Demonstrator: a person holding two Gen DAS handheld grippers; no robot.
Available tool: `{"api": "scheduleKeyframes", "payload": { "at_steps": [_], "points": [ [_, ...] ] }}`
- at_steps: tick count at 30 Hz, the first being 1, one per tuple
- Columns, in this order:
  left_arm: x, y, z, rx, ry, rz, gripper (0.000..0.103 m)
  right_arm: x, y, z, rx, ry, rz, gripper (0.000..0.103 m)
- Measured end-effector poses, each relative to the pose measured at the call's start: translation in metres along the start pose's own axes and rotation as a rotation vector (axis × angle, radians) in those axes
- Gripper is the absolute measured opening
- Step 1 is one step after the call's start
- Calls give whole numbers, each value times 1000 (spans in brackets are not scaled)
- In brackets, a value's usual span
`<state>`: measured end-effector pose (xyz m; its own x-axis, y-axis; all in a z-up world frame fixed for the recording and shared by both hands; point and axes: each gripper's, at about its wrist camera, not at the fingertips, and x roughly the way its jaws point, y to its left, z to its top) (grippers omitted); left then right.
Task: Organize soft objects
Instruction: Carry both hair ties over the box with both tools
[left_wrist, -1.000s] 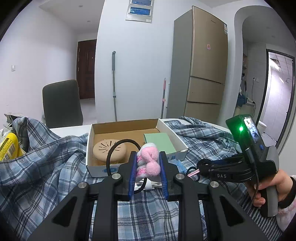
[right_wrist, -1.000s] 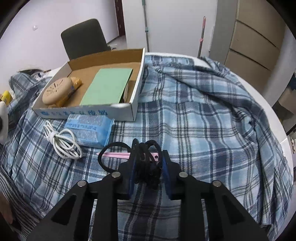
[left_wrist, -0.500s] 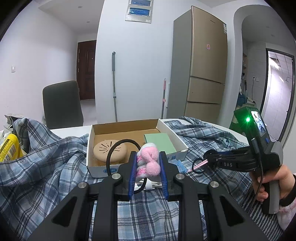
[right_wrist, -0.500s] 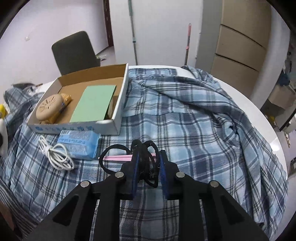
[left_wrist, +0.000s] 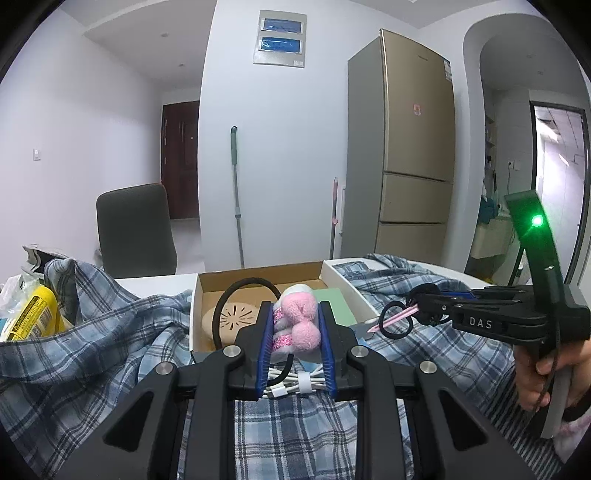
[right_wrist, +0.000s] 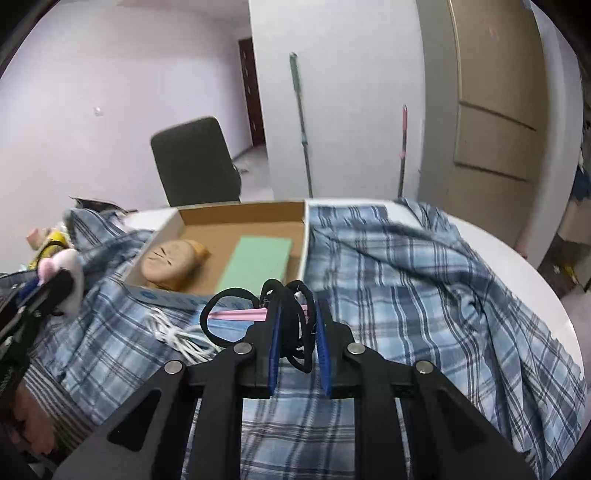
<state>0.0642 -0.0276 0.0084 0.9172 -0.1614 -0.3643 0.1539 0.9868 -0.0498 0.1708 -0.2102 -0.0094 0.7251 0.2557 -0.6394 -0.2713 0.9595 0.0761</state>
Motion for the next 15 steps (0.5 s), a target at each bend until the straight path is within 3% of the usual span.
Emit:
{"api": "scheduleKeyframes", "payload": {
  "at_steps": [15],
  "points": [
    [-37, 8, 64, 38, -139, 37, 25, -58, 35, 45, -76, -179, 38, 17]
  ]
}}
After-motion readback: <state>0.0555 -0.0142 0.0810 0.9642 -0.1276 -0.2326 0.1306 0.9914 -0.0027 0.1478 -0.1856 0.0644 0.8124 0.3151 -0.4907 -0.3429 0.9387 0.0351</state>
